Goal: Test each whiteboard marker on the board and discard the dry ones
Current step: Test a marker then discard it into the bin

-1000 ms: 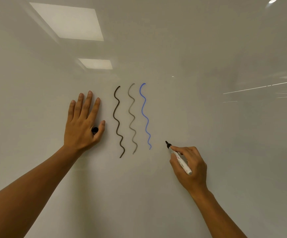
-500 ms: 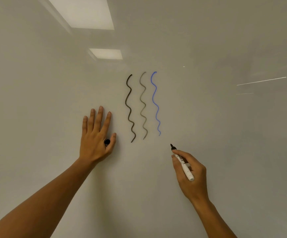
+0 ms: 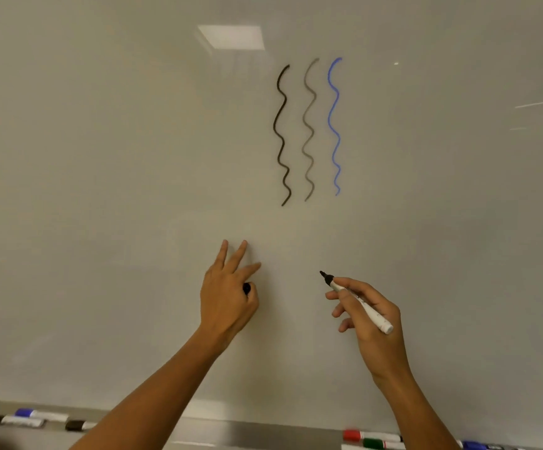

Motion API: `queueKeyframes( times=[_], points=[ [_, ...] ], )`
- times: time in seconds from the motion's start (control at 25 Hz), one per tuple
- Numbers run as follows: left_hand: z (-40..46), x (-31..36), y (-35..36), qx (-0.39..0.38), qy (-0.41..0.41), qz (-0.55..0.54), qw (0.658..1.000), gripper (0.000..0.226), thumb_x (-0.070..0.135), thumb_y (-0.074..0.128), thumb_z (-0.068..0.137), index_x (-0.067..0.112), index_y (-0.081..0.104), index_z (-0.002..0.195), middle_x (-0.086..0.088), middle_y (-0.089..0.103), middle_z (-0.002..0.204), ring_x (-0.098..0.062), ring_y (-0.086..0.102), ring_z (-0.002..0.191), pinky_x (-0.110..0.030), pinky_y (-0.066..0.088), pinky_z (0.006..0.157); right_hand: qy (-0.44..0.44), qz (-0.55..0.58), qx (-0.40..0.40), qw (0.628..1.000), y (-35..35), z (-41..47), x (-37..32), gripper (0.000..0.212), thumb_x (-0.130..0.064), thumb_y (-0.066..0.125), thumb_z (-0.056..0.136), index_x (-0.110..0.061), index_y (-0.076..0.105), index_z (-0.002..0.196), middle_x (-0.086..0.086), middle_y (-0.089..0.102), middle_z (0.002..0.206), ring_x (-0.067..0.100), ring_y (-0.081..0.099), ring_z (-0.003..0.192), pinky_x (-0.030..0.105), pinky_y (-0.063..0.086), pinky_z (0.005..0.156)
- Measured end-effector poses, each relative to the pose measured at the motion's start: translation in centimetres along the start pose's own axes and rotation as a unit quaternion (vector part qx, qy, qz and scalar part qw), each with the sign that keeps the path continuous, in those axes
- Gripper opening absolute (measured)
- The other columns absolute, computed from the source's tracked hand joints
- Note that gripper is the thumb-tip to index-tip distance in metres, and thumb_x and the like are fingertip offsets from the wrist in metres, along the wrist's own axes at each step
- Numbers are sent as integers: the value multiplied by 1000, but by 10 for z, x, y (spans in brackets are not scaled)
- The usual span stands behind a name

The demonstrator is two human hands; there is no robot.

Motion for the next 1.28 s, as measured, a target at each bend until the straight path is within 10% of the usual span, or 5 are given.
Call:
queueKeyframes(
  times=[0.16,0.4,1.28],
  points=[
    [-52,3,21,-73,-102,-125,984,61,3,46,91,38,44,141,21,65,121,2,66,97,-34,58,79,47,12,-29,998,12,-27,18,42,-52,51,95,-20,72,113,5,76,98,20,67,78,33,56,61],
    [-129,14,46,-191,-164,-161,954,20,45,48,100,38,66,104,13,62,58,-2,59,53,-21,46,56,164,75,-35,983,25,-83,57,68,-73,45,87,-14,78,98,19,74,87,26,67,75,36,52,59],
    [-245,23,71,-377,-86,-88,918,9,36,62,91,35,69,97,15,58,70,-6,52,66,-23,36,57,351,10,14,936,5,-200,115,49,-37,43,102,-4,77,90,21,73,79,25,68,69,36,51,62]
  ],
)
Point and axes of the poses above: each hand's wrist, its own z-axis towards the middle knuckle, its own y-axis out of the palm, x = y × z, the point moved 5 cm from there along z, towards the middle knuckle
